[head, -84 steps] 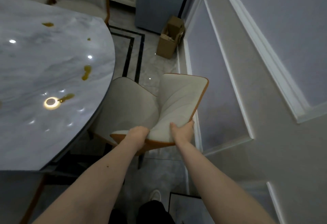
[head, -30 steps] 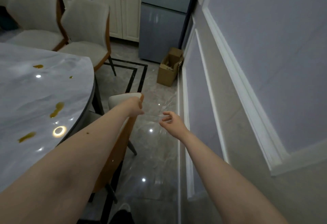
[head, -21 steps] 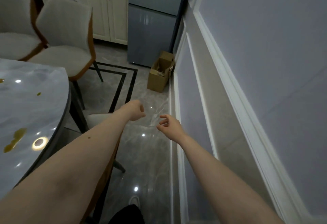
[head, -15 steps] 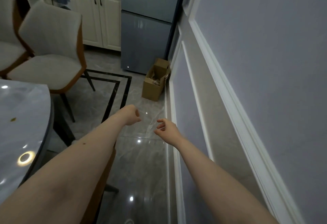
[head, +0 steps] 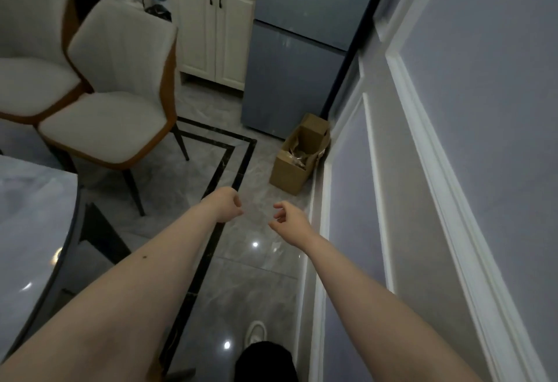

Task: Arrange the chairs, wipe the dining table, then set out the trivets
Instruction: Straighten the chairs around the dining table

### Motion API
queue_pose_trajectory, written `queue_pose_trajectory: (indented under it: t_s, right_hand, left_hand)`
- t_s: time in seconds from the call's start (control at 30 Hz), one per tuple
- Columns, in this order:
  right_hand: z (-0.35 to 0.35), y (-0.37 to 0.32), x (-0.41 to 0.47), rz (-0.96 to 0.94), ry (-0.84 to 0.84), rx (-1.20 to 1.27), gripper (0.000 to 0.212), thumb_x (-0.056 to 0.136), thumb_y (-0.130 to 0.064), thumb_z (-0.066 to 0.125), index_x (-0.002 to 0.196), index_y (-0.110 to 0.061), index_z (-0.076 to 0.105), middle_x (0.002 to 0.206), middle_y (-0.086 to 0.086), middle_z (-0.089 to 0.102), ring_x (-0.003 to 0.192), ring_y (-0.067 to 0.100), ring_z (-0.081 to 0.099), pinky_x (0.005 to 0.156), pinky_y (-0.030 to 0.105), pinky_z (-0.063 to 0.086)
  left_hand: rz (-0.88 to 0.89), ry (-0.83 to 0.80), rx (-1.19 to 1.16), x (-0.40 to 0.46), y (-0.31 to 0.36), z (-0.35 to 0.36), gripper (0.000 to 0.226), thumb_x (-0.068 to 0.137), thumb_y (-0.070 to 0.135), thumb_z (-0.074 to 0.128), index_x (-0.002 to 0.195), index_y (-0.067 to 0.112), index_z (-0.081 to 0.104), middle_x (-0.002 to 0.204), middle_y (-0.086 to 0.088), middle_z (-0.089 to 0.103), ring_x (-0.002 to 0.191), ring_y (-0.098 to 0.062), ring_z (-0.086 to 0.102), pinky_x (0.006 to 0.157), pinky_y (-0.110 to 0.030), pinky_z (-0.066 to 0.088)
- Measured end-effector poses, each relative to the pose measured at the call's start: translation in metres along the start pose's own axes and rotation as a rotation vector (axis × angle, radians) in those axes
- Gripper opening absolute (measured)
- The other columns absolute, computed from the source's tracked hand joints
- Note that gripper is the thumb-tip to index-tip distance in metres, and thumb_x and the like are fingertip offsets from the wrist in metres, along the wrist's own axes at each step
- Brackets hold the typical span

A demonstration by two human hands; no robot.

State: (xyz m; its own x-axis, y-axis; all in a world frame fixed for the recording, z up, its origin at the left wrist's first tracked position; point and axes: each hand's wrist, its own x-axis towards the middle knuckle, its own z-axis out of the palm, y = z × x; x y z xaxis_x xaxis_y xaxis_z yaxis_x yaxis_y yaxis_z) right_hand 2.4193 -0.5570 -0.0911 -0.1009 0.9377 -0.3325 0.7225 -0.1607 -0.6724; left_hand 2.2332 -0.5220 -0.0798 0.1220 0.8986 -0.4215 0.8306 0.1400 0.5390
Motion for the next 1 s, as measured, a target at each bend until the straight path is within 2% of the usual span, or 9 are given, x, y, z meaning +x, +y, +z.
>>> queue_pose_trajectory:
  t_s: [0.13, 0.37, 0.57, 0.7, 0.9, 1.0]
  right_hand:
    - [-0.022, -0.01, 0.079, -0.06, -0.062, -0.021, 0.048, 0.091, -0.021, 0.061, 0.136, -0.014, 0.045, 0.109, 0.001, 0.054, 0.095, 0.013, 0.054, 0.08, 0.023, 0.044]
    - [-0.07, -0.032, 0.191, -0.101, -0.097, -0.005, 0.046, 0.091, -0.015, 0.062, 0.134, -0.009, 0.046, 0.105, 0.006, 0.059, 0.097, 0.018, 0.057, 0.089, 0.03, 0.049]
    - [-0.078, -0.065, 0.279, -0.152, -0.188, -0.008, 0.047, 0.093, -0.014, 0.059, 0.137, -0.01, 0.044, 0.102, 0.001, 0.055, 0.093, 0.013, 0.055, 0.083, 0.024, 0.047]
    - [-0.076, -0.096, 0.347, -0.177, -0.198, -0.043, 0.047, 0.092, -0.016, 0.06, 0.136, -0.012, 0.044, 0.106, 0.002, 0.055, 0.094, 0.014, 0.056, 0.078, 0.021, 0.045]
    - [-0.096, -0.153, 0.453, -0.193, -0.165, -0.108, 0.046, 0.093, -0.017, 0.06, 0.136, -0.009, 0.044, 0.117, 0.009, 0.056, 0.096, 0.016, 0.055, 0.082, 0.023, 0.044]
    - [-0.108, -0.18, 0.507, -0.204, -0.128, -0.099, 0.047, 0.093, -0.019, 0.06, 0.136, -0.01, 0.044, 0.116, 0.006, 0.057, 0.095, 0.014, 0.055, 0.083, 0.022, 0.043]
  left_hand:
    - [-0.098, 0.031, -0.054, 0.06, 0.002, -0.025, 0.029, 0.091, 0.022, 0.062, 0.116, 0.009, 0.063, 0.121, -0.008, 0.06, 0.113, -0.022, 0.056, 0.094, -0.031, 0.046]
    - [-0.189, 0.107, -0.062, 0.14, 0.024, -0.073, 0.025, 0.09, 0.026, 0.062, 0.11, 0.012, 0.065, 0.113, -0.006, 0.062, 0.104, -0.02, 0.058, 0.092, -0.032, 0.048]
    - [-0.248, 0.155, -0.097, 0.207, 0.007, -0.124, 0.034, 0.092, 0.026, 0.06, 0.121, 0.008, 0.061, 0.122, -0.008, 0.061, 0.113, -0.022, 0.057, 0.098, -0.033, 0.046]
    - [-0.238, 0.171, -0.09, 0.271, -0.01, -0.158, 0.034, 0.091, 0.026, 0.061, 0.12, 0.008, 0.062, 0.122, -0.009, 0.062, 0.114, -0.023, 0.057, 0.096, -0.032, 0.046]
    - [-0.209, 0.2, -0.093, 0.368, -0.022, -0.231, 0.032, 0.091, 0.025, 0.061, 0.119, 0.008, 0.062, 0.12, -0.009, 0.061, 0.111, -0.023, 0.057, 0.093, -0.031, 0.047]
    - [-0.172, 0.22, -0.103, 0.417, -0.023, -0.271, 0.031, 0.091, 0.026, 0.062, 0.115, 0.008, 0.064, 0.117, -0.009, 0.062, 0.106, -0.022, 0.058, 0.093, -0.032, 0.049]
